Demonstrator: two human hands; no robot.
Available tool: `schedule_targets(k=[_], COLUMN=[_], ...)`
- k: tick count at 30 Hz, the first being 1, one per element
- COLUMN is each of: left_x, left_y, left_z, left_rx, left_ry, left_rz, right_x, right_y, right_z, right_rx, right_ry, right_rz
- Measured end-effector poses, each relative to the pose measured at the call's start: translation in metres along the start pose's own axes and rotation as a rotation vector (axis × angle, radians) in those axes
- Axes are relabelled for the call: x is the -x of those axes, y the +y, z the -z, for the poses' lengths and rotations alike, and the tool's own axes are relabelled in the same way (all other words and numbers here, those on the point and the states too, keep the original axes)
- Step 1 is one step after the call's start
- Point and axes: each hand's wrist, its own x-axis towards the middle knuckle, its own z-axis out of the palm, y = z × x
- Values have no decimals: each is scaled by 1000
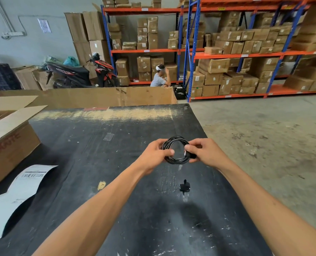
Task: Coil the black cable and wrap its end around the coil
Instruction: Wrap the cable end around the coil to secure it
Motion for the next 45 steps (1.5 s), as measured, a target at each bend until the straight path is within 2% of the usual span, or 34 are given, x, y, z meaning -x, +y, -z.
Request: schedule_targets(k=[2,4,6,8,11,15,17,20,23,26,29,33,38,40,42,45], left_x=[1,2,1,-1,0,0,0,1,1,-3,-8,-9,-7,-4,-2,-4], left_y=[-3,0,6,9,11,7,7,11,17,18,17,18,13,10,9,10], left_z=[-3,-6,-7,-9,-12,-13,-11,-6,-9,-13,-12,-7,-4,-9,-12,-12], left_rx=[-67,-295,-552,-681,-492,-319,-213,-115,-68,11,-3,-89,-63,-116,-281,-838], left_ry=[18,-8,-93,-148,-76,55,85,79,70,122,169,174,150,137,163,122], left_rz=[-18,-61,-102,-129,-147,-208,-199,-212,-271,-247,-158,-180,-195,-214,-281,-540], right_x=[2,4,7,7,3,6,4,1,-3,-7,-8,-5,-3,-3,-3,-2], right_y=[2,0,-6,-10,-5,0,-2,-5,-7,-10,-7,-5,-4,-4,-1,4], right_z=[-1,-1,-4,-6,-9,-17,-14,-9,-10,-11,-11,-10,-12,-14,-17,-22], right_rx=[70,290,408,496,635,595,524,259,114,153,181,118,74,13,-29,-36], right_ry=[-44,-66,-80,-77,23,72,49,3,115,242,177,109,162,226,274,284], right_rz=[-59,-18,114,283,416,420,337,178,126,107,77,112,138,94,52,21])
